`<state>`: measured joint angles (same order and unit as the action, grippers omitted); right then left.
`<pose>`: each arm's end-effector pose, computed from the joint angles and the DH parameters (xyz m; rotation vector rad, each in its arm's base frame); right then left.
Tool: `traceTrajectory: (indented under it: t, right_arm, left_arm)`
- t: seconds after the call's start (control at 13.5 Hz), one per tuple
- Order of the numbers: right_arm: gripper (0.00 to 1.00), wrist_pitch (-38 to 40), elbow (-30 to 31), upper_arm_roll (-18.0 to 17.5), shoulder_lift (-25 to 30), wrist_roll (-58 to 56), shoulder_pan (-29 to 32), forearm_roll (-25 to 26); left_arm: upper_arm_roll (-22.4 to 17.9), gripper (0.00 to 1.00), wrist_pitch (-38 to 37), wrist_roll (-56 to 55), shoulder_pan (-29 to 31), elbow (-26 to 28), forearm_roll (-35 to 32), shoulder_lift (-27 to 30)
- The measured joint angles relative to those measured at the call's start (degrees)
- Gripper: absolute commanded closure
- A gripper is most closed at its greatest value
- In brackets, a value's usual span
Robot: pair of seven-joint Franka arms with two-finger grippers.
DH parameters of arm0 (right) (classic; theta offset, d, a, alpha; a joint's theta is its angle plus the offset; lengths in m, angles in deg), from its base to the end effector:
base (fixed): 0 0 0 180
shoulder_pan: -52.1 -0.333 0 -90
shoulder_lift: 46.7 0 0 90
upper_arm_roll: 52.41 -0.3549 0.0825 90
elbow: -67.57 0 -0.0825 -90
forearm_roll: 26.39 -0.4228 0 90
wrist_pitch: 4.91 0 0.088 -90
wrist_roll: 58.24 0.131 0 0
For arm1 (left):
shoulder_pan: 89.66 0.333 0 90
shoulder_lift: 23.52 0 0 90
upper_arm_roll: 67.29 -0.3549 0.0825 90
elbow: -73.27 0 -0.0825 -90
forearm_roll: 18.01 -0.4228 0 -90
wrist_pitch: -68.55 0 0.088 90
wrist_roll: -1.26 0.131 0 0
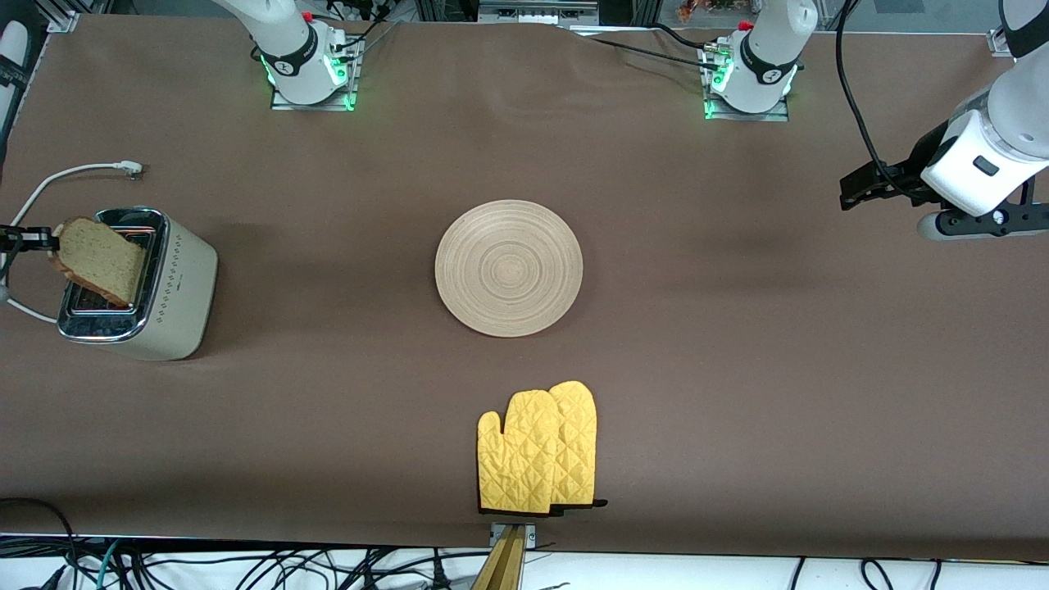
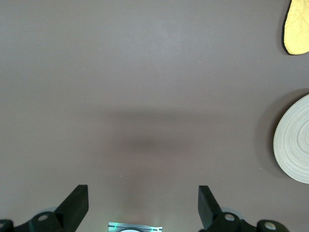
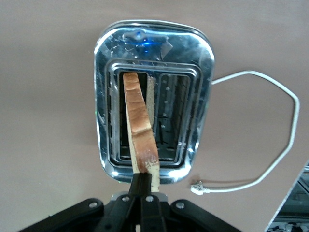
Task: Move plate and put bread in toaster
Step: 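Lower the bread into the toaster slot with the right gripper, then open the right gripper and raise it away from the toaster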
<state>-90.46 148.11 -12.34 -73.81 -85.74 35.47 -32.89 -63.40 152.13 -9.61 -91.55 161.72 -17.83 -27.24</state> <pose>0.6623 -0.1827 0.4661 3.0446 0.1177 -0.5093 0.5954 -0.0594 0.6056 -3.1156 -0.1380 0.2332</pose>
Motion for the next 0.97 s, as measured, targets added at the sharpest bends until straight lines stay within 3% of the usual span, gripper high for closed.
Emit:
traceTrajectory:
  t: [0.22,0.3,0.52,0.97]
  right_arm:
    - [1.0,-1.4,0.0,-0.2,-1.9,0.0,-0.1,-1.9]
    - [0.94,-1.9,0.0,-0.2,-2.6,0.0,-0.1,-2.6]
    - [0.0,-3.2,0.1,-0.2,-4.6,0.0,0.0,-3.9]
    - [0.0,-3.6,-2.4,-0.1,-4.6,0.0,-0.2,-8.4]
  left_arm:
    - [0.0,0.0,-0.1,0.0,0.0,0.0,0.0,0.0]
    - [0.0,0.0,-0.1,0.0,0.0,0.0,0.0,0.0]
    - [0.0,0.0,-0.2,0.0,0.0,0.0,0.0,0.0]
    - [0.0,0.0,-0.3,0.0,0.0,0.0,0.0,0.0]
